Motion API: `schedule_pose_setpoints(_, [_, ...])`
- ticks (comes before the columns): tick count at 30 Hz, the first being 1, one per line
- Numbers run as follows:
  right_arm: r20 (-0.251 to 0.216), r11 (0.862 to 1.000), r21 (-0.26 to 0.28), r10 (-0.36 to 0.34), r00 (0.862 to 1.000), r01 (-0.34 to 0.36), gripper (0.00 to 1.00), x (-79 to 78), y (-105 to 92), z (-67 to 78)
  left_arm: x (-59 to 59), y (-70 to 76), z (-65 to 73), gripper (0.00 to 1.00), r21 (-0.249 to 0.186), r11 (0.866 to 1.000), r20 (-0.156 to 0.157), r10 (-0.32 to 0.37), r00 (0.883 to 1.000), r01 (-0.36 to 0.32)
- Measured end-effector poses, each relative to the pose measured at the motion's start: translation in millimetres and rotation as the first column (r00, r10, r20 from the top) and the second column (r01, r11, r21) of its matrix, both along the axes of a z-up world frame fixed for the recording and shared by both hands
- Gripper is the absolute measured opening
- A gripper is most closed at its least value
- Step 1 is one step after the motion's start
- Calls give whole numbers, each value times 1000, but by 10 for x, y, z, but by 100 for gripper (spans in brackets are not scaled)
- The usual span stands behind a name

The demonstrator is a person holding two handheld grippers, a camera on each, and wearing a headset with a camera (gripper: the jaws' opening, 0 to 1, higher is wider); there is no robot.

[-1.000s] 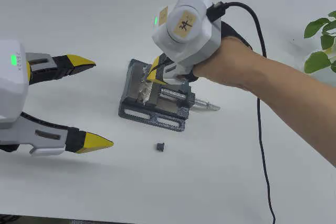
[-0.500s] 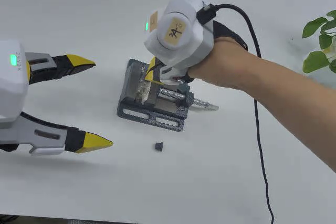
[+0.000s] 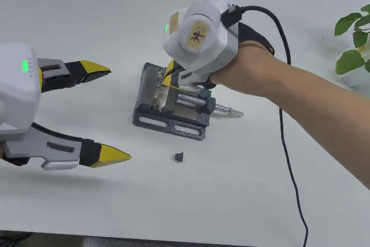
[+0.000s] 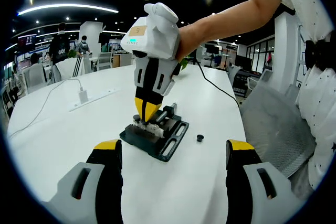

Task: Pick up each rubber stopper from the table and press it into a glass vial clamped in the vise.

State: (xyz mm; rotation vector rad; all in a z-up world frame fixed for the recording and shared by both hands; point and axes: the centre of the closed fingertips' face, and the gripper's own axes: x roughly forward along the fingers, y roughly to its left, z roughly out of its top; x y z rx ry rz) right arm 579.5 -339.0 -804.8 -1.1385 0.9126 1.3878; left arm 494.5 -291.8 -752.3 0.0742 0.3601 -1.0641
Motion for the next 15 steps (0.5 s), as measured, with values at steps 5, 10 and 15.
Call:
schedule_pose_setpoints(5, [-23, 999, 31, -29, 999, 30, 0, 27, 10, -3, -9, 24, 13, 80, 6, 1000, -1, 5, 1000, -5])
schedule_pose_setpoints(10, [-32, 997, 54, -50, 998, 51, 0, 11, 15, 5, -12, 30, 30, 80, 6, 1000, 2, 6, 1000, -6])
schedule_pose_setpoints(15, [-48, 994, 80, -76, 996, 80, 0, 14, 19, 7, -29, 27, 26, 80, 9, 1000, 2, 2, 1000, -2])
